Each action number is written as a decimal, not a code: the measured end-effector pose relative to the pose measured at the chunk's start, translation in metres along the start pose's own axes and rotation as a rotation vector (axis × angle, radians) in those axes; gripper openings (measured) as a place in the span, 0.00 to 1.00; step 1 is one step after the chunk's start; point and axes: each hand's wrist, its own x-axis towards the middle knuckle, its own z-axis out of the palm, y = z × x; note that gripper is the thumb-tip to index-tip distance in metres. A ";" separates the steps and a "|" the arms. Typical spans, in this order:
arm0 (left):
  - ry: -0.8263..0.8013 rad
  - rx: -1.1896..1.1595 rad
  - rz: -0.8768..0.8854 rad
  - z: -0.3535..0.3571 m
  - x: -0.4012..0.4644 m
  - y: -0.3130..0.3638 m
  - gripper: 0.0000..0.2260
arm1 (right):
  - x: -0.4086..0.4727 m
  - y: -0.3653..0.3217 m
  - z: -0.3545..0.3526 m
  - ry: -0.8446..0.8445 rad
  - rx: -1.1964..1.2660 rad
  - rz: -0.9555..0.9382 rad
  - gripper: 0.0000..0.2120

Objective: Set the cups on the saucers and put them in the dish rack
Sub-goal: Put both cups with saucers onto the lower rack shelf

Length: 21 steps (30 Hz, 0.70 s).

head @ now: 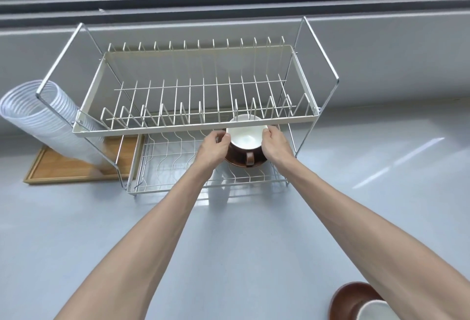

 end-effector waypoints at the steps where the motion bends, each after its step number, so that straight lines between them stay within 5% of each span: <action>1: -0.024 0.055 0.017 -0.001 -0.006 0.002 0.17 | -0.004 0.000 -0.002 -0.020 -0.009 -0.011 0.17; 9: -0.229 0.510 0.154 -0.015 -0.047 0.013 0.16 | -0.048 -0.010 -0.027 -0.202 -0.195 -0.034 0.17; 16: -0.419 1.208 0.352 -0.016 -0.105 0.016 0.21 | -0.109 -0.009 -0.055 -0.261 -0.710 -0.196 0.13; 21: -0.354 1.389 0.498 -0.007 -0.136 0.008 0.21 | -0.160 0.006 -0.075 -0.211 -0.980 -0.243 0.20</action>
